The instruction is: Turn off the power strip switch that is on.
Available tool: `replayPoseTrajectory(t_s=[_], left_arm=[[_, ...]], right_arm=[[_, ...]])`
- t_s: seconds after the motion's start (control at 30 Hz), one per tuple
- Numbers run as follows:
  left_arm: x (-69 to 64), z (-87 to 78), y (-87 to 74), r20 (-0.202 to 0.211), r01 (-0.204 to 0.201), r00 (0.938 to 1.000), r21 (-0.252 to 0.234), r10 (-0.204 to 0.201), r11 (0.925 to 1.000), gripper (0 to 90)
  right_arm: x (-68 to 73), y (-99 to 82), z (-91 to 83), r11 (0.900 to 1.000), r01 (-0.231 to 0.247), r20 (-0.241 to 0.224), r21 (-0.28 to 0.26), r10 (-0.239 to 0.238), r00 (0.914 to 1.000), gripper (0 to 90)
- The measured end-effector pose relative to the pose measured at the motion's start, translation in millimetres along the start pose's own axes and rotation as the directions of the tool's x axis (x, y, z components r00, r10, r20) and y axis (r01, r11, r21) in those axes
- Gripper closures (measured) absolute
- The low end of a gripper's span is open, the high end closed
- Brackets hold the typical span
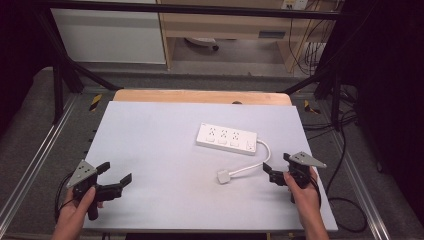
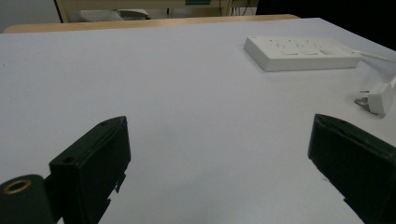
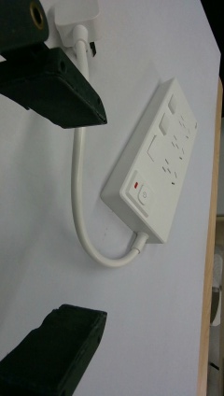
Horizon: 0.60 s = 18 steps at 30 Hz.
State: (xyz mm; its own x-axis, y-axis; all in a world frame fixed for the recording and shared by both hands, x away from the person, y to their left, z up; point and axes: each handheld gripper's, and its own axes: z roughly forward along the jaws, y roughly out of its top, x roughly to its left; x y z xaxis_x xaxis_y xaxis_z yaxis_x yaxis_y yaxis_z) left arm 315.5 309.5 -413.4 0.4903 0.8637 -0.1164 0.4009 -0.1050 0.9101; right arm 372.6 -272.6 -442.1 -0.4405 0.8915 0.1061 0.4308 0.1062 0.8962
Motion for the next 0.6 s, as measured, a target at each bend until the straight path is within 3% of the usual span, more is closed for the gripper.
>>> replayPoseTrajectory(t_s=[0.6], left_arm=[[-1.5, 1.0, 0.0, 0.010, -0.004, 0.9999, 0.007, 0.004, 1.0000, 5.6]], right_arm=[[0.1, 2.4, -3.4, 0.9996, -0.006, 0.001, -0.027, 0.006, 1.0000, 5.3]])
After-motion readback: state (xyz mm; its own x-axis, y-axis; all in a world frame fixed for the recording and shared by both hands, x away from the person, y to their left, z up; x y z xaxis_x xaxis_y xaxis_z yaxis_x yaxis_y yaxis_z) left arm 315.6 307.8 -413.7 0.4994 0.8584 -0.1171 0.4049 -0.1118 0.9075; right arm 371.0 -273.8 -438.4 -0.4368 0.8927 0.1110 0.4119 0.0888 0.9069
